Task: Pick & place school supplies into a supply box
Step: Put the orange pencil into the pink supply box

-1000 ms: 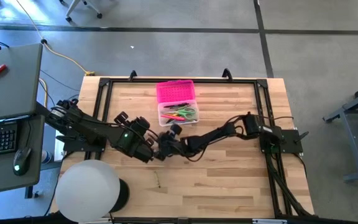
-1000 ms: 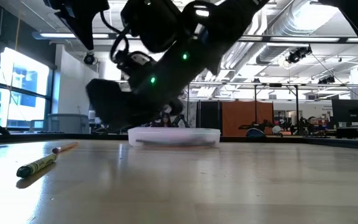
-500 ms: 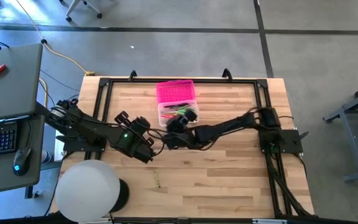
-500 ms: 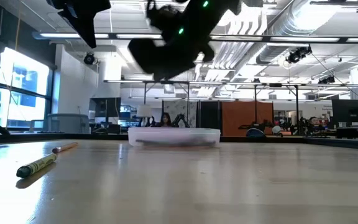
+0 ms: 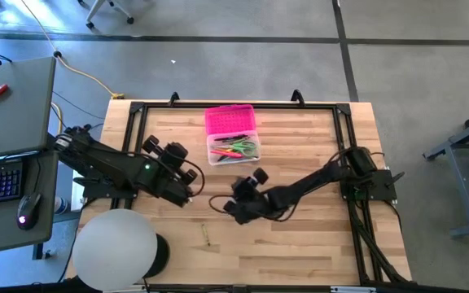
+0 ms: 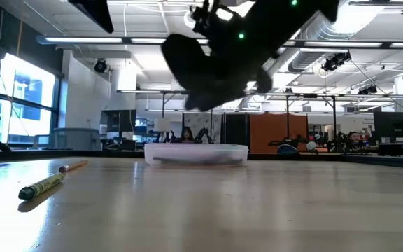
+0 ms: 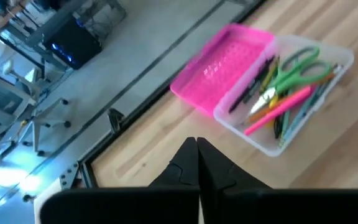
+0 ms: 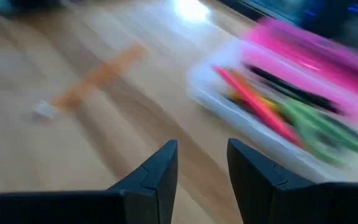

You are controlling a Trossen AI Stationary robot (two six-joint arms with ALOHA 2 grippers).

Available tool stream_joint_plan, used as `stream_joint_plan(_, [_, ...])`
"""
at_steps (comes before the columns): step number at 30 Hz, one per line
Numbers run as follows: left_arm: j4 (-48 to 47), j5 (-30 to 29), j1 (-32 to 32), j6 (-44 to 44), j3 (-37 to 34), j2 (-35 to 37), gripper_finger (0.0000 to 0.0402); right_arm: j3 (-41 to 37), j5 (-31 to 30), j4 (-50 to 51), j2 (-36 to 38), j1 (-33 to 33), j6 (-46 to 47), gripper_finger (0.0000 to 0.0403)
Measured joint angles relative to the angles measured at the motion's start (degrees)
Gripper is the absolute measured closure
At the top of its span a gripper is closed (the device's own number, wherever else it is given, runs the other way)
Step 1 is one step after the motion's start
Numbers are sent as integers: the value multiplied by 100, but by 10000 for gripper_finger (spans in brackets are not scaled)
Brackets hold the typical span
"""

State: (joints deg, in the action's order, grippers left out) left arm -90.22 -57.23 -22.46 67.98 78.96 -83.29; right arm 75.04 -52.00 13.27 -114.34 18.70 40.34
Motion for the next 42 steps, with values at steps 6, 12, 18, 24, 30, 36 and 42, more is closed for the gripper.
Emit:
stream_joint_plan(6, [72, -145, 273, -26, 0, 28, 389, -599, 2130, -4805, -321, -158, -1886, 284])
stream_joint_plan(12, [318, -290, 374, -164, 0, 5, 366, 691, 2160, -3434, -1209, -447, -1963, 284])
stream_joint_plan(18, [304, -400, 375, -164, 11, 88, 368, 2286, 1481, -2808, -2373, -459, -1953, 284])
stream_joint_plan(24, [154, -399, 374, -174, 9, 99, 385, 3330, 1394, -2603, -3168, -507, -1936, 284])
stream_joint_plan(30, [43, -398, 374, -153, 5, 144, 366, 3731, 1637, -2250, -3528, -630, -1778, 284])
stream_joint_plan(36, [16, -423, 374, -155, 5, 141, 372, 3751, 1857, -1992, -3526, -810, -1435, 284])
stream_joint_plan(42, [20, -450, 376, -177, 5, 141, 383, 3757, 1689, -1535, -3515, -841, -1646, 284])
